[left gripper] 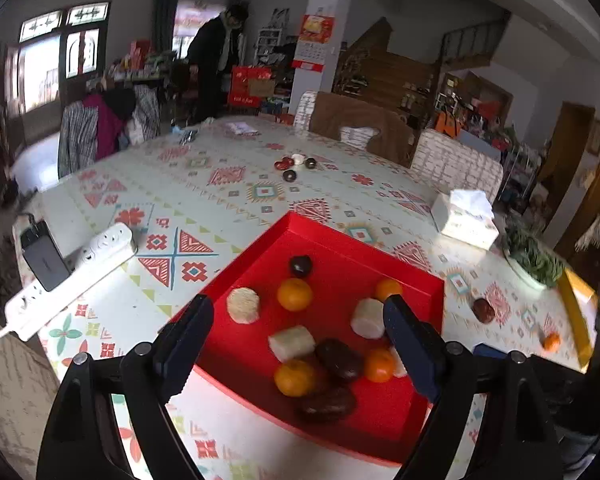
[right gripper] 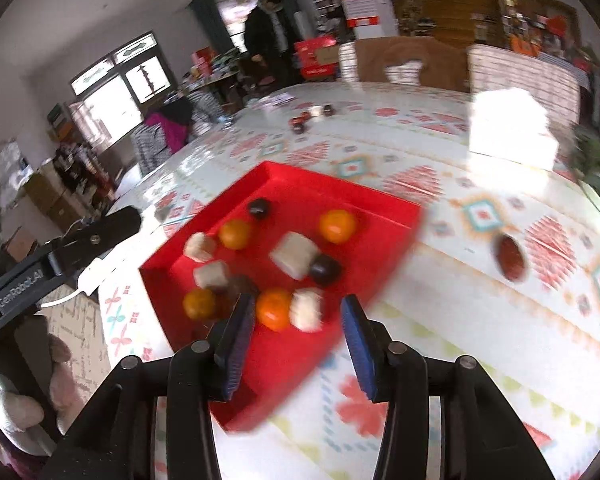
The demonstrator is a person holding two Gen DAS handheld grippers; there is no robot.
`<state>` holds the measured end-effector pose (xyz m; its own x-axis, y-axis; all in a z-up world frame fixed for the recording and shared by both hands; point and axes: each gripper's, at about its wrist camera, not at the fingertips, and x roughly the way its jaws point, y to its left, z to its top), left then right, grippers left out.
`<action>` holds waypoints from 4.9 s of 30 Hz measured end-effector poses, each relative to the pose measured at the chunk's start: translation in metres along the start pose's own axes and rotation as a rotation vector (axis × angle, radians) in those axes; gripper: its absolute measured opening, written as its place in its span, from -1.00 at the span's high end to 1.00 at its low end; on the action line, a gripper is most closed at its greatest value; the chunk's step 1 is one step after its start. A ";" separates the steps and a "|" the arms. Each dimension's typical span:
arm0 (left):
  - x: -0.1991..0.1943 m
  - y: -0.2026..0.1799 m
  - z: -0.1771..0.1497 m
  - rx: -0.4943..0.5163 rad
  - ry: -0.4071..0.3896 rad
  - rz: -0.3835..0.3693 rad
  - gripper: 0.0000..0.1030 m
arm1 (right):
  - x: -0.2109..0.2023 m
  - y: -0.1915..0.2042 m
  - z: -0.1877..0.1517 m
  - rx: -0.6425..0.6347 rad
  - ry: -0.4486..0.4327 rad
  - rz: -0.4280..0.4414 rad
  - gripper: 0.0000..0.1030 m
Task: Organize fruits
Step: 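Move both open tools back toward the remaining fruit, then grasp a jujube with the left tool while the right tool grasps a tangerine, then carry the jujube and tangerine into the red tray and open both tools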
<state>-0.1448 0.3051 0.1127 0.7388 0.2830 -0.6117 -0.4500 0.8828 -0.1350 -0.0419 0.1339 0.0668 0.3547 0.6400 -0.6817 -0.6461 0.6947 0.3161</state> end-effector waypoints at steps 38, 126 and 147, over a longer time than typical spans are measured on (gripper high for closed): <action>-0.032 -0.176 -0.065 0.414 -0.049 0.036 -0.67 | -0.129 -0.183 -0.089 0.301 -0.121 -0.224 -0.07; 0.056 0.037 -0.032 -0.070 0.101 -0.021 0.45 | 0.043 -0.012 0.025 0.049 0.065 -0.027 0.25; 0.053 0.018 -0.020 0.019 0.032 0.029 -0.29 | 0.080 -0.011 0.048 0.085 0.052 -0.067 0.13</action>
<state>-0.1237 0.3281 0.0629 0.7087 0.2970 -0.6400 -0.4613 0.8814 -0.1017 0.0264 0.1931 0.0402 0.3586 0.5747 -0.7356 -0.5617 0.7623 0.3217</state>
